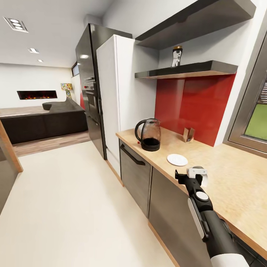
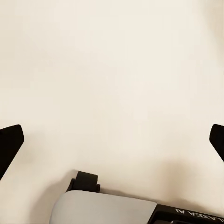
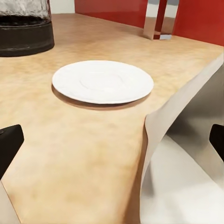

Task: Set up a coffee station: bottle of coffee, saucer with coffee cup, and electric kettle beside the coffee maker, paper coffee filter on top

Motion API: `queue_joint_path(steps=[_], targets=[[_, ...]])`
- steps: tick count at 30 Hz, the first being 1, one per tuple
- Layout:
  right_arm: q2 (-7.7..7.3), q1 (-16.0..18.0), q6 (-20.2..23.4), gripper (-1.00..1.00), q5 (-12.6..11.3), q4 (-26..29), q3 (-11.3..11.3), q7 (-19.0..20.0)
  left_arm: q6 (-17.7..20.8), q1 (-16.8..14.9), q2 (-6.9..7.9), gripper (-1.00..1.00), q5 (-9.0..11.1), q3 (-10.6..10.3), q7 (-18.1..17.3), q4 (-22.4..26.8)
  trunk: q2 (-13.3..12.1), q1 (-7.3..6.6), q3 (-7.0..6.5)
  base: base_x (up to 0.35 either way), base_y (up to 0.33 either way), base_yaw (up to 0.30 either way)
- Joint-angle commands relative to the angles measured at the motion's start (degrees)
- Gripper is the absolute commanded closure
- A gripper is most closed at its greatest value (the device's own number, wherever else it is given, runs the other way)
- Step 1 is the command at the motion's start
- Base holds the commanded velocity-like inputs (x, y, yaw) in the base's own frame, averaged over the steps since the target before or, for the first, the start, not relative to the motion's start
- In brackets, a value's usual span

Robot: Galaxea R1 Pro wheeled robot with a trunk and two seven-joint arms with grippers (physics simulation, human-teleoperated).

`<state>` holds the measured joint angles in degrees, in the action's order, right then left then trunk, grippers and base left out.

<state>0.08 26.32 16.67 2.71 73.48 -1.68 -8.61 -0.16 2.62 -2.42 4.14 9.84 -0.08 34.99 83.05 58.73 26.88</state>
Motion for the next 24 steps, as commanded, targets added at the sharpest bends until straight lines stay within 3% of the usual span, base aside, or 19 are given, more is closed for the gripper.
queue_joint_path(steps=[1, 24], targets=[[0.01, 0.0, 0.4, -1.0, 0.3, 0.1, 0.0, -0.1, 0.0, 0.0, -0.04, -1.0, 0.4, 0.1, 0.0, 0.1, 0.0, 0.0, 0.05, 0.003, -0.002, 0.0], [0.01, 0.1, 0.4, -1.0, 0.3, 0.1, 0.0, -0.2, 0.0, 0.0, -0.04, -1.0, 0.4, 0.1, 0.0, 0.1, 0.0, 0.0, 0.05, 0.034, -0.024, 0.0]])
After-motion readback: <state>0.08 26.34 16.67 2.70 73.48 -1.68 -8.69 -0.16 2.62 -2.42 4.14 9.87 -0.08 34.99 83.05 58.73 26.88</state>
